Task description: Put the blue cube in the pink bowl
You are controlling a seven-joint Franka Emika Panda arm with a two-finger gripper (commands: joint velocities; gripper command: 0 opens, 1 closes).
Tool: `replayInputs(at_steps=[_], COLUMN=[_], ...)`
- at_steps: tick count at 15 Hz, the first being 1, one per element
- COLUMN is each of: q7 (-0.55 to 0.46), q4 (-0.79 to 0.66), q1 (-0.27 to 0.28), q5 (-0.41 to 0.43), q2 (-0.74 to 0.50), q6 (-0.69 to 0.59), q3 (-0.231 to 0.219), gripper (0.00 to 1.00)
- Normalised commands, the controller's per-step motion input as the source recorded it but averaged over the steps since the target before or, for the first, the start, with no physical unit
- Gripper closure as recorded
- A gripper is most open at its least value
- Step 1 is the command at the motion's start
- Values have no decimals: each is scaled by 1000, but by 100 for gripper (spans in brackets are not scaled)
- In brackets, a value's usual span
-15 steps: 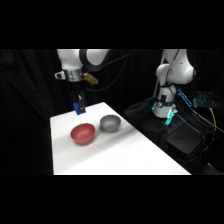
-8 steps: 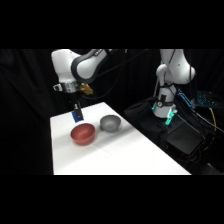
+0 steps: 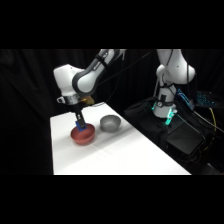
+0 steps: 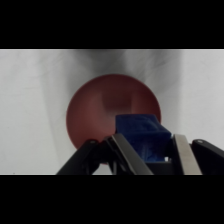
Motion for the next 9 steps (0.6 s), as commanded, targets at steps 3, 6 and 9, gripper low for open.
replayInputs(at_steps=[3, 6, 9], q7=[-247, -209, -176], q4=[135, 124, 120], q1=[-103, -91, -65], q5=[104, 82, 59], q2=[139, 114, 79], q6=[158, 204, 157], q3=[53, 30, 13], gripper=[77, 77, 16])
